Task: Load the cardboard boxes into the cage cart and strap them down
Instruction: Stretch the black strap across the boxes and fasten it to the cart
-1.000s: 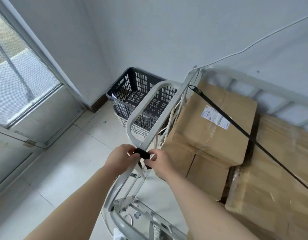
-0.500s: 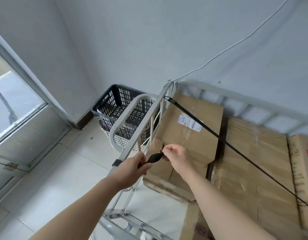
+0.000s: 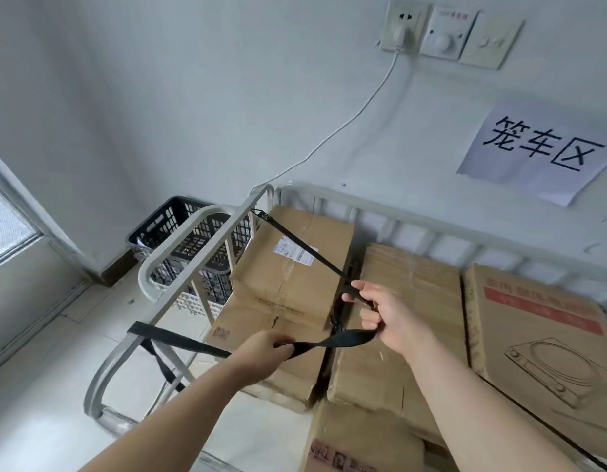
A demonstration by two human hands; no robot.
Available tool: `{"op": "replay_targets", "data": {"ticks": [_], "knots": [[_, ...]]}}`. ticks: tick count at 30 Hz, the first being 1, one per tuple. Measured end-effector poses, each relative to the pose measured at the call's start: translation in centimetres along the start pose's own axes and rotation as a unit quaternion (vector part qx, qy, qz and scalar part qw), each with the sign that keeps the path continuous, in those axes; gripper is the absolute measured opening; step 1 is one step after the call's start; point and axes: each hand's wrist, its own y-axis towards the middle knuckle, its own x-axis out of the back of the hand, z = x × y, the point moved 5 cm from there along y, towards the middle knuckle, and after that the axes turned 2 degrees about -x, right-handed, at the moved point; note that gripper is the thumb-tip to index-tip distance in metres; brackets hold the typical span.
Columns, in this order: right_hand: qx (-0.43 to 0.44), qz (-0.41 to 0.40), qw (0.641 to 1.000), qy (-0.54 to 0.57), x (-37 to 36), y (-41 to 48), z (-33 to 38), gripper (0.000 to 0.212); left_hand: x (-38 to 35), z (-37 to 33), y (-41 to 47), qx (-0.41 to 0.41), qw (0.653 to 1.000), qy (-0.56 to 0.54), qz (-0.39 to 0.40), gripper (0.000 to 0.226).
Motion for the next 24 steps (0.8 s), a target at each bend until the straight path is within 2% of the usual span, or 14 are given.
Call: {"op": "replay_targets", "data": {"ticks": [3, 7, 10, 13, 15, 20, 24], "knots": [[0.007, 0.065, 0.996, -0.06, 3.4, -2.7, 1.8, 0.029, -2.9, -4.0, 1.0, 0.031, 0.993, -0.115, 0.004, 0.034], [0.027, 0.107, 0.987, -0.113, 7.2, -5.2, 3.5, 0.027, -6.8, -9.5, 2.1, 0.065, 0.95, -0.303, 0.041, 0.051], [0.039, 0.127, 0.981, -0.14, 9.4, -6.4, 4.0, 0.024, -9.6, -13.0, 2.8, 0.083, 0.892, -0.439, 0.066, 0.051], [0.03, 0.133, 0.969, -0.206, 11.4, -7.5, 3.8, 0.021, -10.3, -15.3, 3.5, 0.088, 0.807, -0.583, 0.025, 0.029], [0.021, 0.113, 0.963, -0.244, 12.9, -8.1, 3.7, 0.018, -9.8, -16.3, 4.1, 0.081, 0.777, -0.624, -0.012, 0.021], [0.057, 0.026, 0.96, -0.272, 17.4, -10.0, 6.6, 0.032, -8.4, -17.7, 5.0, 0.057, 0.803, -0.587, -0.085, 0.014], [0.112, -0.048, 0.967, -0.225, 21.6, -11.3, 9.7, 0.038, -6.7, -18.8, 5.6, 0.045, 0.787, -0.599, -0.139, 0.017]]}}
